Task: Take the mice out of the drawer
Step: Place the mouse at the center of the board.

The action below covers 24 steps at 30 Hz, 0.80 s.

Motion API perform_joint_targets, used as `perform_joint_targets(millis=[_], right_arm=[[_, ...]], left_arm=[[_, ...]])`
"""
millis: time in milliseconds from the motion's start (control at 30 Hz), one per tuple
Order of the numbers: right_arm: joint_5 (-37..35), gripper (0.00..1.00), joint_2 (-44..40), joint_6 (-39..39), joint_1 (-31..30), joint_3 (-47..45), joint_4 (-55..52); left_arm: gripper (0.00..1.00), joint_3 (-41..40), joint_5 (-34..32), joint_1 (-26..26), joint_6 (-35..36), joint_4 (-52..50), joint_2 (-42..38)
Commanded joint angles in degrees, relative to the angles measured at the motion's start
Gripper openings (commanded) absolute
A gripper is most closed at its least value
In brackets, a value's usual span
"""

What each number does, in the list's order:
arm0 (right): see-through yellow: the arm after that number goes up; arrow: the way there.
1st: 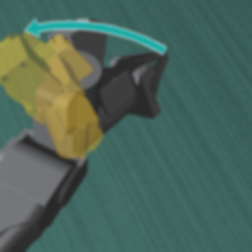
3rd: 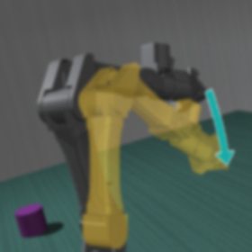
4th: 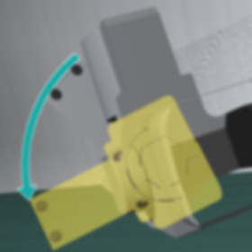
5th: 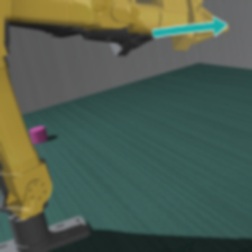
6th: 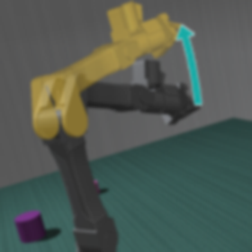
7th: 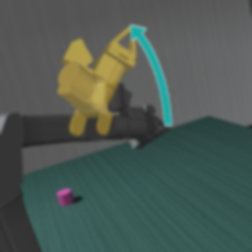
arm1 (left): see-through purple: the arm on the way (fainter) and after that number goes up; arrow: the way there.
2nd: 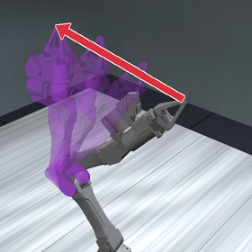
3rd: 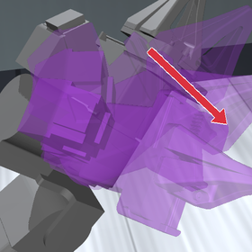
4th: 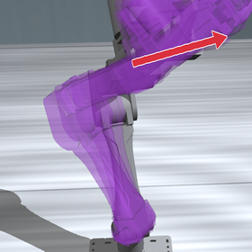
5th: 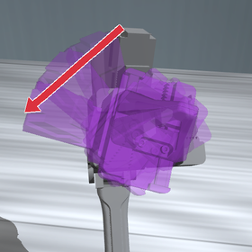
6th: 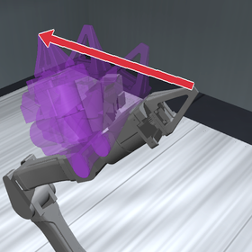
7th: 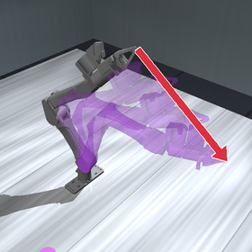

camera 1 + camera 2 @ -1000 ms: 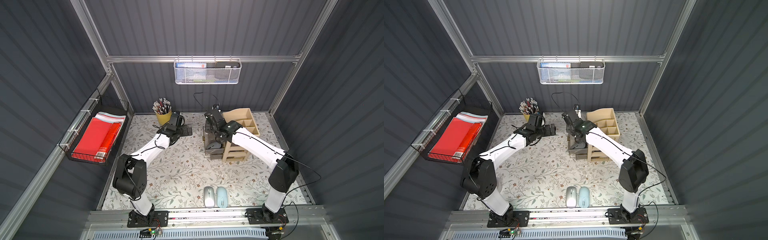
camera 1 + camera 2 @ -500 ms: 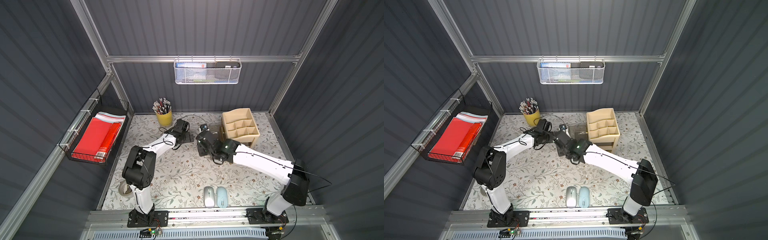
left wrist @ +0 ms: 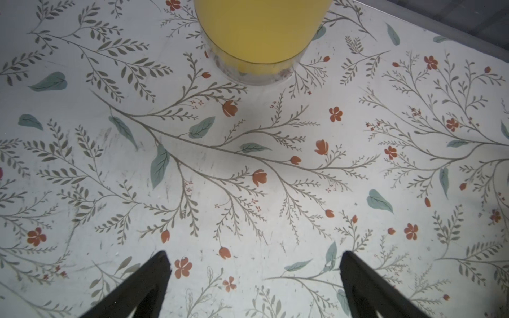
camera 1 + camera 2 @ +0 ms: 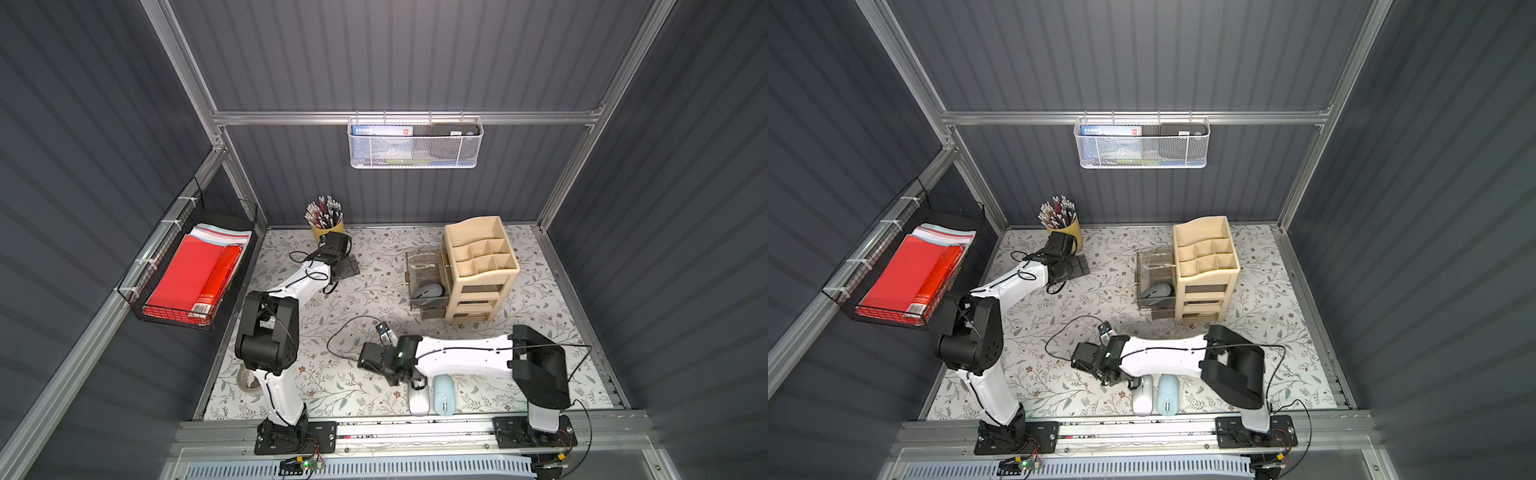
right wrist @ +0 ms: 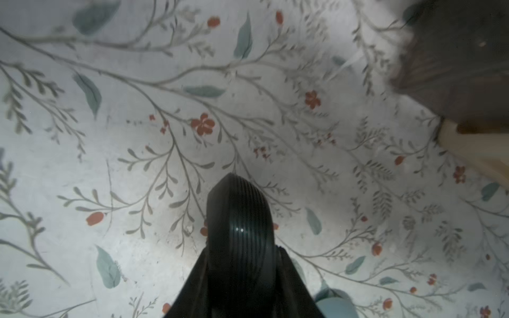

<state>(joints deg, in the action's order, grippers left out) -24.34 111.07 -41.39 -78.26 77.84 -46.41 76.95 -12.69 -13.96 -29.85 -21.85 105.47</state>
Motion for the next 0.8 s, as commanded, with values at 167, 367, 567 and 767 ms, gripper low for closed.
perform_joint_targets(millis=[167, 367, 567, 767], right_arm=[[-1.91, 0.30, 7.54, -7.44, -5.16, 8.73, -10.08], [1.04, 0.72, 7.96, -6.16, -6.81, 11.83, -8.51], [2.65, 0.84, 5.36, -4.99, -7.39, 11.84, -6.17], [2.97, 0.84, -0.56, -5.50, -7.31, 7.45, -3.06]], left_arm=[[0.99, 0.60, 0.01, -0.16, 0.65, -0.30, -4.79], [0.99, -0.17, -0.13, -0.11, 0.83, -0.08, -5.27], [0.99, -0.29, 0.37, -0.11, 0.84, 0.23, -5.39], [0.99, -0.60, 0.59, -0.18, 0.92, 0.49, -5.89]])
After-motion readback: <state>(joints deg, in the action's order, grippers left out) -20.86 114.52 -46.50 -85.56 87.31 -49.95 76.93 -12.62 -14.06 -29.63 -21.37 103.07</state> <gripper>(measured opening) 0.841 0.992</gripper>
